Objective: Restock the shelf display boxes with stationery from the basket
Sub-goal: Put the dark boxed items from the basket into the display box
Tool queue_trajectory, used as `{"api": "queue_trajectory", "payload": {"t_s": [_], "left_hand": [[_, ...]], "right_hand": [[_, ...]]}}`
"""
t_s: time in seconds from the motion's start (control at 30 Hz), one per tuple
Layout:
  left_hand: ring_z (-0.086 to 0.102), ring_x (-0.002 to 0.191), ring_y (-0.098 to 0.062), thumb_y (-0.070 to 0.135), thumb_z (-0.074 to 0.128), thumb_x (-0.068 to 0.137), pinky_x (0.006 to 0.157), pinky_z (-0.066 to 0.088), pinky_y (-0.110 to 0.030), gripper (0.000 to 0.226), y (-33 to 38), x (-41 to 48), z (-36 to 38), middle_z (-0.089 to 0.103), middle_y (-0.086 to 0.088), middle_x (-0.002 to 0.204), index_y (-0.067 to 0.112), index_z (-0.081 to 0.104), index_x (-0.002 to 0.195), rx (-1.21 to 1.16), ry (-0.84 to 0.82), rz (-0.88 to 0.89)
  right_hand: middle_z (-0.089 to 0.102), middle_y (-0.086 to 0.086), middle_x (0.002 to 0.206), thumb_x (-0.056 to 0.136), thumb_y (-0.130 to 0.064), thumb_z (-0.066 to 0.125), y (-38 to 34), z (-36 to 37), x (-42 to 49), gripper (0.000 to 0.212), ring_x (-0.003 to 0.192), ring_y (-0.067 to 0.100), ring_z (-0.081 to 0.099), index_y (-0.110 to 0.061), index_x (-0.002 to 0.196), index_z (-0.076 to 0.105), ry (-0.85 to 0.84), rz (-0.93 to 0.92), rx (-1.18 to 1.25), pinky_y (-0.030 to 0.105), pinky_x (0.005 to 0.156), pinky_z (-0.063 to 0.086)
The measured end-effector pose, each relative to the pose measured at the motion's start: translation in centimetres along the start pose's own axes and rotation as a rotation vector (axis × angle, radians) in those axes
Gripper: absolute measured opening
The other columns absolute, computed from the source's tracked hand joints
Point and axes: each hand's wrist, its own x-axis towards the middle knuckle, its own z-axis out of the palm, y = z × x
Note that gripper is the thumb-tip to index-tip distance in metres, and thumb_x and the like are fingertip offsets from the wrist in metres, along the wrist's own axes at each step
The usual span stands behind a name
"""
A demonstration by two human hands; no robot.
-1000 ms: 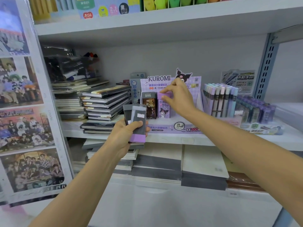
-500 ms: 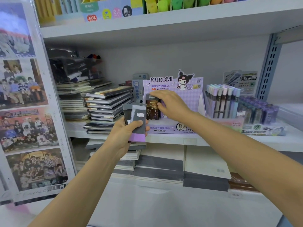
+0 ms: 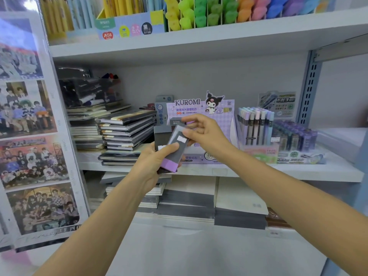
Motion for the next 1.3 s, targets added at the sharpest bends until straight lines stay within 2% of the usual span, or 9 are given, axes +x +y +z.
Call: {"api": "queue_trajectory", "payload": {"t_s": [0.1, 0.3, 0.43, 0.57, 0.7, 0.8, 0.97, 1.07, 1.3], "left_hand": [[0.070, 0.081, -0.031, 0.008, 0.070, 0.085, 0.059, 0.059, -0.032, 0.024, 0.3, -0.1, 0.1, 0.071, -0.019, 0.100, 0.005, 0.058, 0.105, -0.051, 0.097, -0.015], [0.069, 0.059, -0.023, 0.004, 0.071, 0.083, 0.050, 0.055, -0.027, 0.025, 1.1, -0.5, 0.7, 0.068, -0.020, 0.091, -0.002, 0.057, 0.102, -0.129, 0.137, -0.050], [0.066, 0.058, -0.021, 0.031, 0.064, 0.091, 0.055, 0.057, -0.028, 0.035, 1.2, -0.6, 1.2, 0.070, -0.018, 0.083, -0.002, 0.066, 0.103, -0.205, 0.104, -0.057], [0.065, 0.063, -0.024, 0.065, 0.033, 0.096, 0.060, 0.058, -0.031, 0.073, 1.1, -0.5, 1.1, 0.069, -0.016, 0.081, 0.004, 0.072, 0.102, -0.301, -0.019, -0.061], [0.069, 0.064, -0.019, 0.030, 0.063, 0.092, 0.058, 0.058, -0.029, 0.032, 0.3, -0.6, 1.9, 0.074, -0.011, 0.084, 0.005, 0.064, 0.112, -0.162, 0.056, 0.013], [0.069, 0.064, -0.016, 0.012, 0.072, 0.084, 0.057, 0.056, -0.026, 0.035, -0.1, -0.6, 2.2, 0.075, -0.011, 0.087, 0.002, 0.061, 0.116, -0.053, 0.091, 0.080], [0.065, 0.058, -0.017, 0.007, 0.078, 0.079, 0.057, 0.057, -0.027, 0.031, -0.1, -0.6, 1.7, 0.075, -0.013, 0.085, 0.006, 0.062, 0.106, 0.085, 0.114, 0.121], [0.062, 0.054, -0.016, 0.003, 0.078, 0.078, 0.055, 0.057, -0.029, 0.026, -0.1, -0.9, 1.6, 0.072, -0.010, 0.072, 0.007, 0.062, 0.098, 0.188, 0.022, 0.160], [0.071, 0.069, -0.021, 0.010, 0.067, 0.090, 0.060, 0.057, -0.025, 0.023, -0.3, -0.3, 0.8, 0.074, -0.016, 0.088, 0.007, 0.059, 0.111, 0.117, -0.007, 0.089]], "right_hand": [[0.057, 0.020, 0.119, 0.091, 0.001, 0.060, 0.1, -1.0, -0.4, 0.027, 0.081, 0.022, 0.066, -0.002, 0.118, 0.060, 0.065, 0.004, 0.060, 0.025, 0.068, 0.059], [0.048, -0.001, 0.141, 0.084, 0.015, 0.052, 0.6, -2.9, -1.8, 0.050, 0.125, 0.012, 0.051, -0.017, 0.120, 0.066, -0.175, -0.091, -0.134, 0.024, 0.094, 0.051], [0.067, 0.000, 0.117, 0.084, -0.007, 0.072, 1.4, -3.6, -2.2, 0.031, 0.107, 0.013, 0.062, -0.020, 0.113, 0.071, -0.110, -0.129, -0.199, 0.029, 0.092, 0.053], [0.074, 0.006, 0.083, 0.092, -0.014, 0.063, 1.7, -3.4, -2.7, 0.014, 0.072, 0.024, 0.071, -0.014, 0.104, 0.071, -0.010, -0.030, -0.014, 0.030, 0.065, 0.059], [0.072, 0.005, 0.075, 0.096, -0.016, 0.058, 1.3, -2.7, -3.4, 0.013, 0.060, 0.022, 0.070, -0.008, 0.101, 0.067, -0.030, 0.036, 0.094, 0.025, 0.053, 0.057], [0.072, 0.008, 0.074, 0.097, -0.015, 0.056, 1.1, -2.1, -4.0, 0.015, 0.057, 0.019, 0.069, -0.006, 0.102, 0.065, -0.126, 0.062, 0.111, 0.024, 0.052, 0.057], [0.073, 0.012, 0.097, 0.097, -0.033, 0.054, 0.5, -2.3, -3.5, 0.033, 0.083, 0.028, 0.069, -0.006, 0.108, 0.068, -0.065, 0.076, -0.056, 0.046, 0.070, 0.056], [0.069, 0.006, 0.110, 0.094, -0.030, 0.059, -0.2, -2.6, -2.4, 0.040, 0.095, 0.018, 0.069, -0.020, 0.132, 0.052, -0.029, 0.073, 0.021, 0.035, 0.081, 0.058], [0.066, 0.013, 0.102, 0.092, -0.007, 0.061, -1.7, -3.6, 0.3, 0.023, 0.097, 0.027, 0.068, -0.013, 0.114, 0.057, 0.124, -0.032, -0.055, 0.034, 0.077, 0.060]]}}
